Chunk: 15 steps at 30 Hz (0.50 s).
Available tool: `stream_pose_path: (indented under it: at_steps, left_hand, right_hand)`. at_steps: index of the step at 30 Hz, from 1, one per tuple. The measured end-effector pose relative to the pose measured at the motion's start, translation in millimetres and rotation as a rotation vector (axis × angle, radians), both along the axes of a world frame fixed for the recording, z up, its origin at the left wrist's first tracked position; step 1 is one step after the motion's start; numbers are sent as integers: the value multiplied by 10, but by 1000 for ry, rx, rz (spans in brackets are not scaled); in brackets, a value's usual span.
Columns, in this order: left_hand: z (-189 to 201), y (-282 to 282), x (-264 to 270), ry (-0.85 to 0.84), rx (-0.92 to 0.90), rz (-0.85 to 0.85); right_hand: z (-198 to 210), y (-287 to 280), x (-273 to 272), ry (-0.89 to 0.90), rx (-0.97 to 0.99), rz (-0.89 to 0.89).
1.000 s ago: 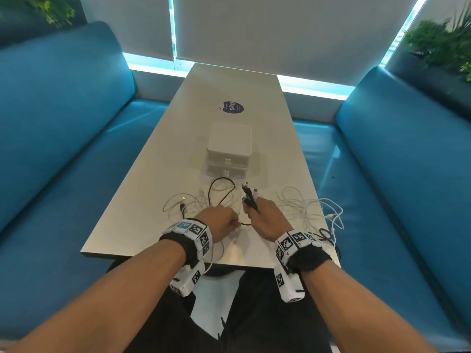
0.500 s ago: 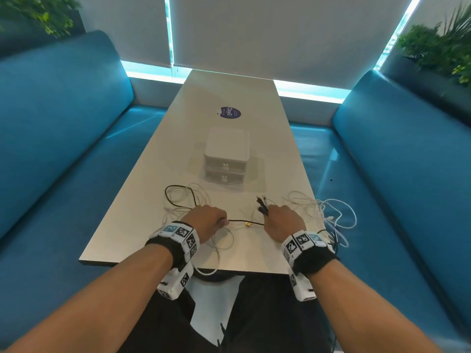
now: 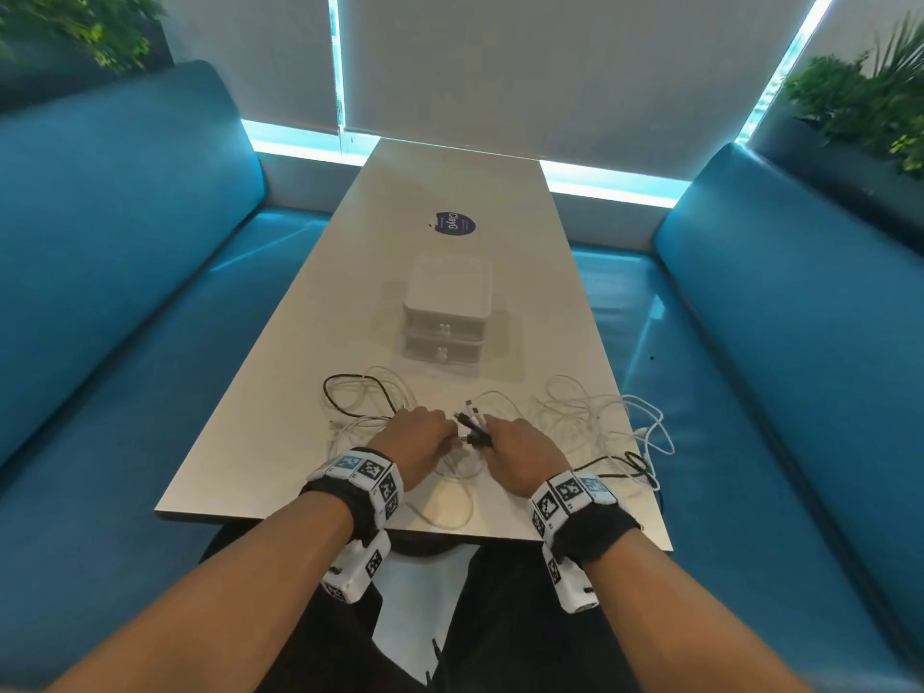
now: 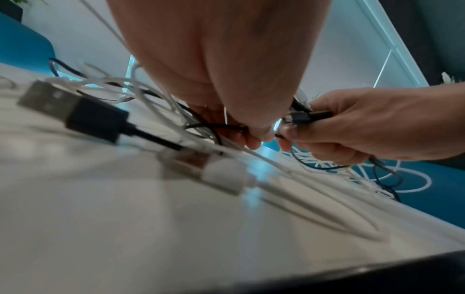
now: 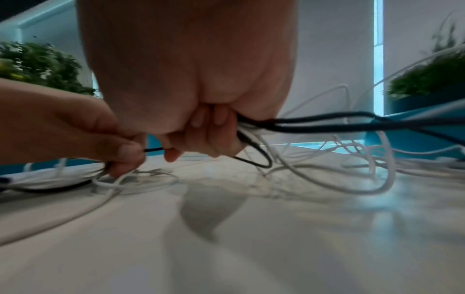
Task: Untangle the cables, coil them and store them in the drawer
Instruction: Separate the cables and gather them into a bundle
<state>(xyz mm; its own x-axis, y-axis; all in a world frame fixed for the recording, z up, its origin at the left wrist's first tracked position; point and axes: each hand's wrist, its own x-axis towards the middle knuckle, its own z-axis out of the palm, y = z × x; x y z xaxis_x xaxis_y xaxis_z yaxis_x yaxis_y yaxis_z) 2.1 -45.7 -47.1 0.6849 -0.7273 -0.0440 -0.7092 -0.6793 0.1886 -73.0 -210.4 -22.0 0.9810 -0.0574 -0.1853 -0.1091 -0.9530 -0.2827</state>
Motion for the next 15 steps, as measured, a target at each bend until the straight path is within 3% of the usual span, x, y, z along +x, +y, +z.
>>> stream_pose_path:
  at_steps: [8,15]
  left_hand:
    - [99,165,111,-30,197,64]
    - [83,98,4,-65,238,52]
  right_hand:
    - [22,-460,-98,-6,-196,-239]
    - [13,-173,-49,-187,-28,-269]
